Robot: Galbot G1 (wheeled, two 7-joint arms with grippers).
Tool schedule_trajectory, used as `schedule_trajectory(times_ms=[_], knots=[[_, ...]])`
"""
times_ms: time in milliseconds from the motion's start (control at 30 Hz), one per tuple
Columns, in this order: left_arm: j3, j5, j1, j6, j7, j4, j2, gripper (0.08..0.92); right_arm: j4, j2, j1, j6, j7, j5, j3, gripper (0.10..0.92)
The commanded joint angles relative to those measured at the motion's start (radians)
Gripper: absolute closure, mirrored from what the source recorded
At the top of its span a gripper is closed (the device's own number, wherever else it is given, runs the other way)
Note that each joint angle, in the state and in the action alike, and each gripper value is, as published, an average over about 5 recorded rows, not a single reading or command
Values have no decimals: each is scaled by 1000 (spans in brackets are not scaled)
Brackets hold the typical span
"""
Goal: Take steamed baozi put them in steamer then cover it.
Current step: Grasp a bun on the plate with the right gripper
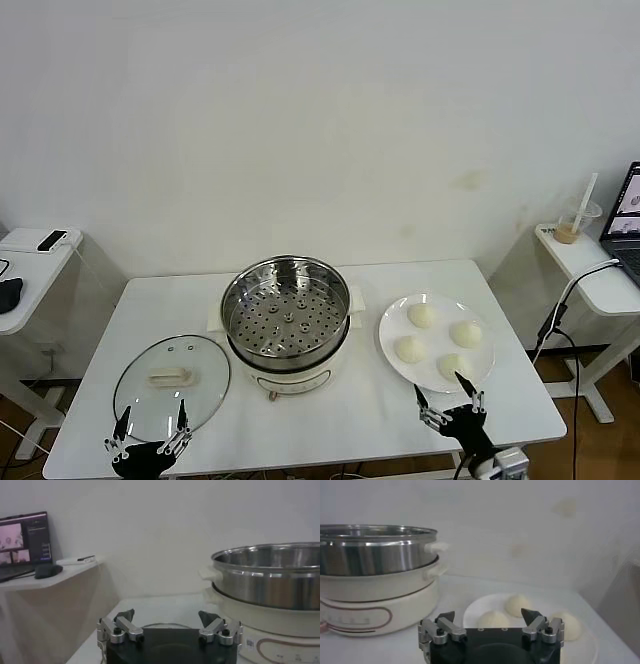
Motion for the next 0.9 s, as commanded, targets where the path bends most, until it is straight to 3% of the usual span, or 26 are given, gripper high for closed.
schedule_trajectory(times_ms=[33, 267, 567, 900], knots=[[-3, 83, -2, 92, -3, -37, 4, 177, -10, -40, 84, -30, 19, -166, 40, 203], [-16, 158, -22, 89, 66, -42, 2, 177, -116, -241, 280, -73, -90, -345, 73, 203], [-37, 201, -46, 68, 78, -37, -4, 177, -387, -487, 652, -16, -429, -556, -98, 203], [-44, 211, -72, 71, 85, -43, -2, 177, -653, -608, 1209, 46, -860, -547, -616, 203]])
